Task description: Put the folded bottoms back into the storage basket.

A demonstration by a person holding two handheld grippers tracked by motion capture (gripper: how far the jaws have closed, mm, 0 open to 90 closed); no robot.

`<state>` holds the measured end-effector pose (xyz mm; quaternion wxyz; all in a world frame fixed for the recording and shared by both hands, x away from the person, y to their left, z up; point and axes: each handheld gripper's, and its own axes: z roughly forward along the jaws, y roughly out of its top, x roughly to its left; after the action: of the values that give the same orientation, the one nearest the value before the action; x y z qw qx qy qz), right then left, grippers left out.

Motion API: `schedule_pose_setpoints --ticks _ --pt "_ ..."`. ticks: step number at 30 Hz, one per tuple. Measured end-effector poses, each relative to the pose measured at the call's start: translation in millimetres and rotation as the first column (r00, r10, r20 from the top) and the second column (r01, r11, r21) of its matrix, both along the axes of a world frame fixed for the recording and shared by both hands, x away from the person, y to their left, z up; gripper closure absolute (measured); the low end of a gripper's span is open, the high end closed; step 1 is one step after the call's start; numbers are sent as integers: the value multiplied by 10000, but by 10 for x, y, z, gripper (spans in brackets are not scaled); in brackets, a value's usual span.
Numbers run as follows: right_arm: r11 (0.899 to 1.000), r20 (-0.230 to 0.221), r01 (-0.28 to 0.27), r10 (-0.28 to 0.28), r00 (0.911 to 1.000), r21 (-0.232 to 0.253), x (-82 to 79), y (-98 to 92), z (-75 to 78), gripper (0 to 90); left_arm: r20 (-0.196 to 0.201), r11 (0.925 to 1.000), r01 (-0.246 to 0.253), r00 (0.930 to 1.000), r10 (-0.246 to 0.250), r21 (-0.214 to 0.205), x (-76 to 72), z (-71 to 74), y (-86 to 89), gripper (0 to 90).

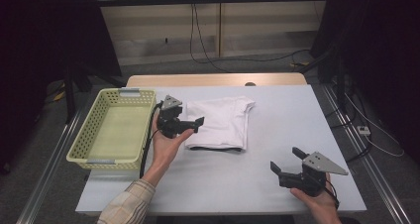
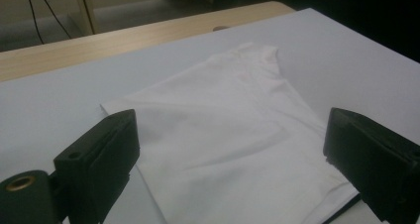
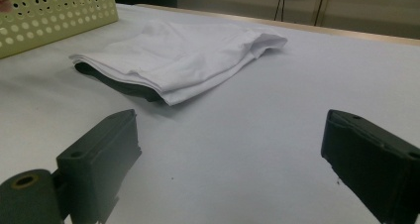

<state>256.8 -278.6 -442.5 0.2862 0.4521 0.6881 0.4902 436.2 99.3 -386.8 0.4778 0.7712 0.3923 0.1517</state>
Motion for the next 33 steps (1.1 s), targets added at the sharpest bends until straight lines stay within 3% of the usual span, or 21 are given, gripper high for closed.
schedule_pose_setpoints --ticks 3,8,9,17,19,20,21,22,23,24,25,26,27,28,30,33 --pt "10000 35 -10 10 10000 -24 1 -1 1 76 -12 9997 -240 9997 240 42 71 -10 -21 79" --pt "10000 -1 -22 22 10000 -17 3 -2 -1 76 -611 9989 -434 9971 446 200 239 -90 -66 108" --pt "10000 -3 -33 33 10000 -22 3 -2 -2 76 -882 9978 -402 9951 447 529 298 -129 -103 112" --pt "10000 -9 -63 63 10000 -44 2 1 -1 77 -1353 9915 -652 9875 802 1125 470 -267 -180 167" --pt "10000 -19 -51 51 10000 -40 3 2 -2 77 -1742 9876 -928 9781 1142 1264 571 -327 -169 184" --pt "10000 -20 -53 53 10000 -39 3 1 -2 77 -1742 9876 -928 9781 1142 1264 571 -327 -169 203" --pt "10000 -16 -59 59 10000 -42 3 1 -2 77 -1974 9842 -1032 9716 1307 1437 625 -367 -165 216" --pt "10000 -19 -58 57 10000 -44 1 0 -1 77 -1974 9842 -1032 9716 1307 1437 625 -367 -165 223" --pt "10000 -15 -54 54 10000 -57 2 0 -1 77 -2219 9794 -1104 9639 1470 1693 663 -416 -155 245" --pt "10000 -23 -41 41 10000 -47 4 1 -2 77 -2219 9794 -1104 9639 1470 1693 663 -416 -155 261" --pt "10000 -39 -54 54 10000 -42 6 1 -4 77 -2358 9777 -1155 9593 1556 1756 678 -445 -150 268" --pt "10000 -64 -65 65 10000 -45 5 2 -4 77 -2702 9759 -1067 9500 1566 1906 698 -505 -145 280" --pt "10000 -73 -67 66 10000 -62 4 3 -5 77 -2874 9753 -985 9454 1538 1978 708 -535 -142 292" --pt "9999 -70 -62 62 10000 -83 3 5 -4 77 -2874 9753 -985 9454 1538 1978 708 -535 -142 302" --pt "9999 -69 -81 81 9999 -87 3 7 -4 78 -3336 9755 -866 9304 1518 2024 733 -609 -125 309" --pt "9999 -105 -109 107 9999 -115 4 8 -6 78 -3347 9757 -870 9300 1520 2013 733 -609 -120 321"
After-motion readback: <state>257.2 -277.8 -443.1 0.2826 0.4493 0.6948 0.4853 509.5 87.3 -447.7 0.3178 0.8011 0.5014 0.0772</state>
